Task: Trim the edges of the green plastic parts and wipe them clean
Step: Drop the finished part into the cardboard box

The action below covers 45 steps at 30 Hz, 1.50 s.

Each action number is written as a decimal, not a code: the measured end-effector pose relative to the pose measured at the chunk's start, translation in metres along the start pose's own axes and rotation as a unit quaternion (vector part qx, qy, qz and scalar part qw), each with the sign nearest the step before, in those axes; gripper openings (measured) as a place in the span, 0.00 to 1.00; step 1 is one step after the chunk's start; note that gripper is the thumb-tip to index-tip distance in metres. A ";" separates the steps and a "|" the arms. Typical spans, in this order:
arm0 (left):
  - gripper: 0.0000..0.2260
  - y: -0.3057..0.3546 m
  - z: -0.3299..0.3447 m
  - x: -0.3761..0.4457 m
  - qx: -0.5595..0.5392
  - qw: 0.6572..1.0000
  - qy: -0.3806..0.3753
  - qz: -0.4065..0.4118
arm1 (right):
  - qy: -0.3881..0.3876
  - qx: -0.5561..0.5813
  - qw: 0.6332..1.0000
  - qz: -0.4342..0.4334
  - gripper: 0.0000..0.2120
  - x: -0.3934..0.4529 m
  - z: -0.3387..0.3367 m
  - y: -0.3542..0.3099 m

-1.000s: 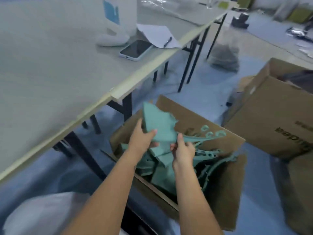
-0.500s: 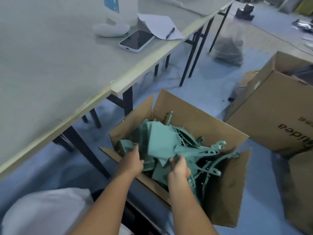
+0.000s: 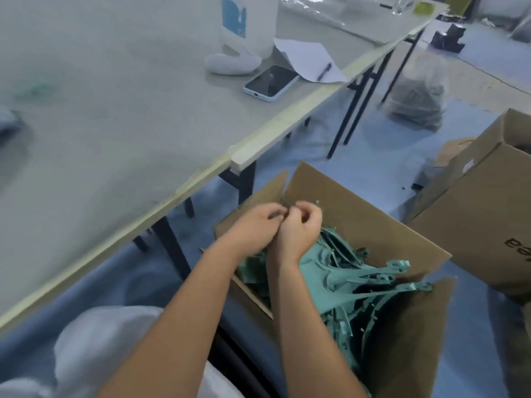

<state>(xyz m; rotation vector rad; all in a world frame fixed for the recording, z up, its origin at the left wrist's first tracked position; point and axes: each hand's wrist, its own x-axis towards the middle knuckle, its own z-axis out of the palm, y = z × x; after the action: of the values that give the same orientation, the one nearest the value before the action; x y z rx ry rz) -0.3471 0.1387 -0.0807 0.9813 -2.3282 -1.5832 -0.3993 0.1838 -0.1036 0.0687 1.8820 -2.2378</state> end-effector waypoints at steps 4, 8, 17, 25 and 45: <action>0.14 0.034 -0.088 -0.037 -0.051 0.987 0.132 0.072 | -0.149 0.015 0.974 -0.167 0.08 -0.050 0.067 -0.052; 0.16 0.019 -0.179 -0.102 -0.089 0.950 0.286 0.091 | -0.316 0.011 0.915 -0.250 0.06 -0.130 0.146 -0.078; 0.14 -0.081 -0.300 -0.263 -0.063 0.834 0.545 -0.057 | -0.693 -0.155 0.650 -0.271 0.08 -0.338 0.252 -0.032; 0.14 -0.137 -0.345 -0.312 -0.136 0.779 0.602 -0.110 | -0.683 -0.224 0.619 -0.315 0.11 -0.390 0.279 -0.010; 0.41 -0.137 -0.386 -0.245 0.025 0.742 0.670 -0.010 | -0.594 -0.423 0.435 -0.528 0.20 -0.287 0.321 0.011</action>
<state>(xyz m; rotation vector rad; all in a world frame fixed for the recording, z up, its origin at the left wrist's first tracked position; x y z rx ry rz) 0.0824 -0.0441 0.0183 1.4286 -1.2548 -0.3631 -0.0837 -0.0934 -0.0066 -2.5359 1.6843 -0.4026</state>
